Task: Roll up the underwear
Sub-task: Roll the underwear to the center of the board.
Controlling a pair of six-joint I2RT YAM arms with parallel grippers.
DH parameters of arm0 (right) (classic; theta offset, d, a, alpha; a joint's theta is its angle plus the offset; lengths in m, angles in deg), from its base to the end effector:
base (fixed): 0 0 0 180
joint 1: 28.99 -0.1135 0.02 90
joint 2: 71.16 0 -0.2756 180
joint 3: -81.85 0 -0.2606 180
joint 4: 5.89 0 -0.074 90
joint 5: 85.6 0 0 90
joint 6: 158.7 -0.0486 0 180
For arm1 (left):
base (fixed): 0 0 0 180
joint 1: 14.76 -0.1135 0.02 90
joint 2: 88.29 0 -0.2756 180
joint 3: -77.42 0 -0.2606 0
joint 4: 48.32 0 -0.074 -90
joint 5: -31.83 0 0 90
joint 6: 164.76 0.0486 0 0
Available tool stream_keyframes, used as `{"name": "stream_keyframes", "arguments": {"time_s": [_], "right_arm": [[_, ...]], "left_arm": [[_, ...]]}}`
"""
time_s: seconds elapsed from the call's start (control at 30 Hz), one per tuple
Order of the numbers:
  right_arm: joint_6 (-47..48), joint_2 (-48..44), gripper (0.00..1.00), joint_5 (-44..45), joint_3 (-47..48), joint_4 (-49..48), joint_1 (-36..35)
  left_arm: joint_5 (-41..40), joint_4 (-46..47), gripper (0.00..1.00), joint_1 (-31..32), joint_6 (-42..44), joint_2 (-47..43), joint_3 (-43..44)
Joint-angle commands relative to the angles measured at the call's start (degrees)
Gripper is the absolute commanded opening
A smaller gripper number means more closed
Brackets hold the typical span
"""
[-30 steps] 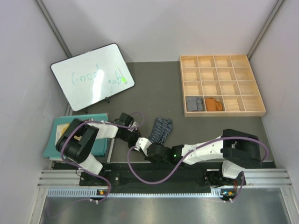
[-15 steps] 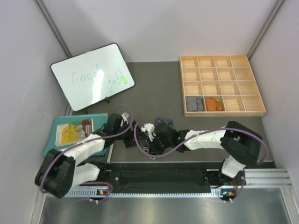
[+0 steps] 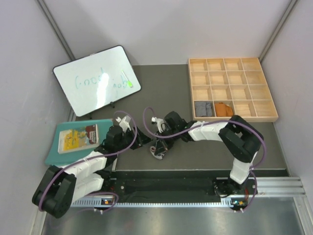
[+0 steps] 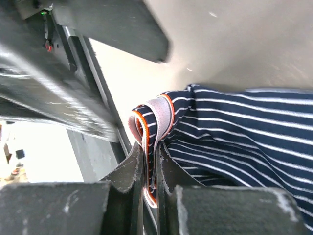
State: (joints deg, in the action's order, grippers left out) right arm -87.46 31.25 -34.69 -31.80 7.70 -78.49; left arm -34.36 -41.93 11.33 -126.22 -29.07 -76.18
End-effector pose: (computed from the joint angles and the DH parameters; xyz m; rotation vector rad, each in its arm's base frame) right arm 0.2119 0.2953 0.1441 -1.0262 2.4411 1.3129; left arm 0.1746 -0.1074 0.1563 -0.2042 2.2262 -1.2246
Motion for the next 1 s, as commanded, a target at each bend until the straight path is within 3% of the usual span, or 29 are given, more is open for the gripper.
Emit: {"name": "stream_keyframes", "arguments": {"time_s": [0.0,0.33,0.83,0.97], "right_arm": [[0.1,2.0,0.00,-4.8,3.6,2.3,2.8],[0.0,8.6,0.00,-8.2,6.2,3.3,7.2],[1.5,11.4,0.01,-9.3,7.3,5.2,9.4],[0.7,11.1,0.04,-9.0,7.2,4.5,9.6]], "left_arm": [[1.8,11.1,0.58,0.3,2.2,1.7,-2.3],[3.9,17.1,0.58,0.9,6.5,6.0,-3.1],[3.8,26.4,0.54,3.3,6.1,19.7,-1.7],[2.7,25.0,0.47,4.2,6.9,22.1,-1.3]]}}
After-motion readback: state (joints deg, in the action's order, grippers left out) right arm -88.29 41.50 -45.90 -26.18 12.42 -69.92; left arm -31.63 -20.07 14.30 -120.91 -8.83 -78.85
